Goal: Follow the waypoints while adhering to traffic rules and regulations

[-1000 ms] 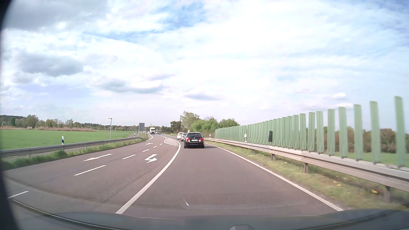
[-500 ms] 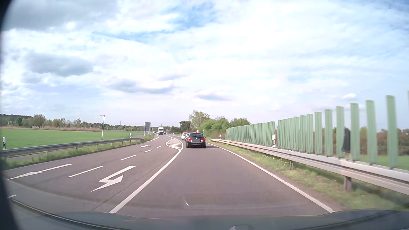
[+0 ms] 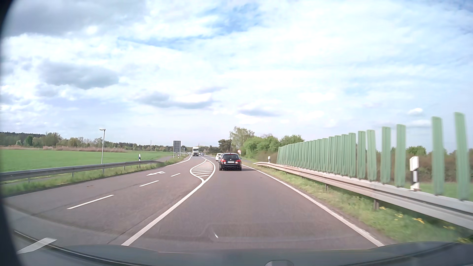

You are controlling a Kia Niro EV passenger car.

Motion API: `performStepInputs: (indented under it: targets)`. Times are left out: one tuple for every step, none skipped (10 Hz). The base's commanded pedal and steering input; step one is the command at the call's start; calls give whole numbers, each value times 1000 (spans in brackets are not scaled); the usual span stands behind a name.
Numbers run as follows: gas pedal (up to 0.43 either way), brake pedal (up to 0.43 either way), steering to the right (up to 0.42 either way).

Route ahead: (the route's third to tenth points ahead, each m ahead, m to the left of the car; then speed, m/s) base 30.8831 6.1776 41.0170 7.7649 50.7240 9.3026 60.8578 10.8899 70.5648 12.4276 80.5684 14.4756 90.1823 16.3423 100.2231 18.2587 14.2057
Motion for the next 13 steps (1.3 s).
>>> performStepInputs:
  targets:
    - [311, 0, -30]
    - [311, 0, -30]
    - [311, 0, -30]
    - [311, 0, -29]
    - [311, 0, -29]
    - [311, 0, -29]
    - [311, 0, -28]
    - [311, 0, -28]
    - [311, 0, -28]
    - [311, 0, -28]
    - [311, 0, -28]
    - [311, 0, -28]
    - [311, 0, -27]
